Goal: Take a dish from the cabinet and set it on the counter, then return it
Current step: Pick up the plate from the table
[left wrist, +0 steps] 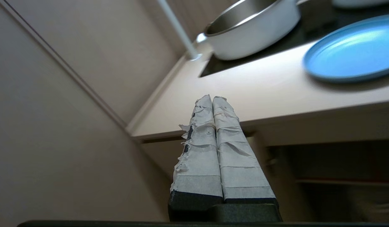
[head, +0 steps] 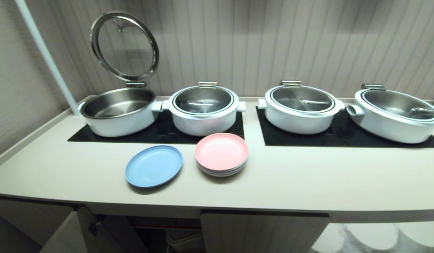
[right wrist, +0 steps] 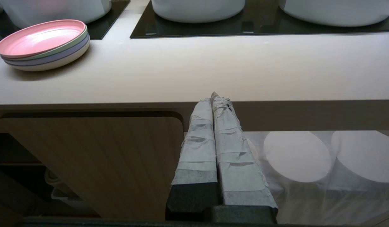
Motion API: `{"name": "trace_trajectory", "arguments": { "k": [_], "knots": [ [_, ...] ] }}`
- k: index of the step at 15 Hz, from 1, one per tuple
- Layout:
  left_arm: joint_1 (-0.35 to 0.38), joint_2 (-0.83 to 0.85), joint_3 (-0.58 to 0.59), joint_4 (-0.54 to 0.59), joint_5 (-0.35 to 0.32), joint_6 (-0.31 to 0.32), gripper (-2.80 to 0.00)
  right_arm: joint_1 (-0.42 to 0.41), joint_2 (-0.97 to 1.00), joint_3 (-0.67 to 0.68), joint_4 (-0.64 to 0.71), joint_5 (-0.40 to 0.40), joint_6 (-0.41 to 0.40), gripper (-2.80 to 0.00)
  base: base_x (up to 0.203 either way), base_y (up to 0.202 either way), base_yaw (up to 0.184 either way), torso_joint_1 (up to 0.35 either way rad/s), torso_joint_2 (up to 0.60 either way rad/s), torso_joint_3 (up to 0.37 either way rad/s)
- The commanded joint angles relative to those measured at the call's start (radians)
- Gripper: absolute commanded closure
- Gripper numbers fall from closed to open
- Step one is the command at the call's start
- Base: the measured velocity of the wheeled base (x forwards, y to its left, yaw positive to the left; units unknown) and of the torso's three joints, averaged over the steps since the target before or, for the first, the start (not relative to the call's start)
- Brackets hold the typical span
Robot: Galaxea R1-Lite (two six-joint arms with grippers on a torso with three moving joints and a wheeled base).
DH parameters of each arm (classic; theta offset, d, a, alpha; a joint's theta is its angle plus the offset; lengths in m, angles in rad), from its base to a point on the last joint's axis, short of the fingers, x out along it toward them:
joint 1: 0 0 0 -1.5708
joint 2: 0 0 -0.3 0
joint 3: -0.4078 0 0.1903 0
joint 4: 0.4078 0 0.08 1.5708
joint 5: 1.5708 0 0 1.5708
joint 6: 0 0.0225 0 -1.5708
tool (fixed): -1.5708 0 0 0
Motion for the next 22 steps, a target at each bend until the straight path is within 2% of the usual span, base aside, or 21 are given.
{"name": "trace_trajectory", "arguments": {
  "k": [1,2,3,4,5,7,22],
  "knots": [
    [0.000,-0.001,0.000,0.003,-0.078,-0.256,0.00,0.001,0.000,0.000,0.000,0.000,0.000,0.00,0.000,0.000,0.000,0.000,0.00,0.000],
    [0.000,-0.001,0.000,0.016,-0.170,-0.354,0.00,0.001,0.000,0.000,0.000,0.000,0.000,0.00,0.000,0.000,0.000,0.000,0.00,0.000],
    [0.000,-0.001,0.000,0.045,-0.253,-0.418,0.00,0.000,0.000,0.000,0.000,0.000,0.000,0.00,0.000,0.000,0.000,0.000,0.00,0.000],
    [0.000,-0.001,0.000,0.123,-0.307,-0.467,0.00,0.000,0.000,0.000,0.000,0.000,0.000,0.00,0.000,0.000,0.000,0.000,0.00,0.000],
    [0.000,0.000,-0.004,0.186,-0.330,-0.495,0.00,0.001,0.000,0.000,0.000,0.000,0.000,0.00,0.000,0.000,0.000,0.000,0.00,0.000],
    [0.000,0.000,-0.004,0.188,-0.340,-0.441,0.00,0.000,0.000,0.000,0.000,0.000,0.000,0.00,0.000,0.000,0.000,0.000,0.00,0.000],
    [0.000,-0.001,-0.001,0.184,-0.339,-0.442,0.00,0.001,0.000,0.000,0.000,0.000,0.000,0.00,0.000,0.000,0.000,0.000,0.00,0.000]
  ]
}}
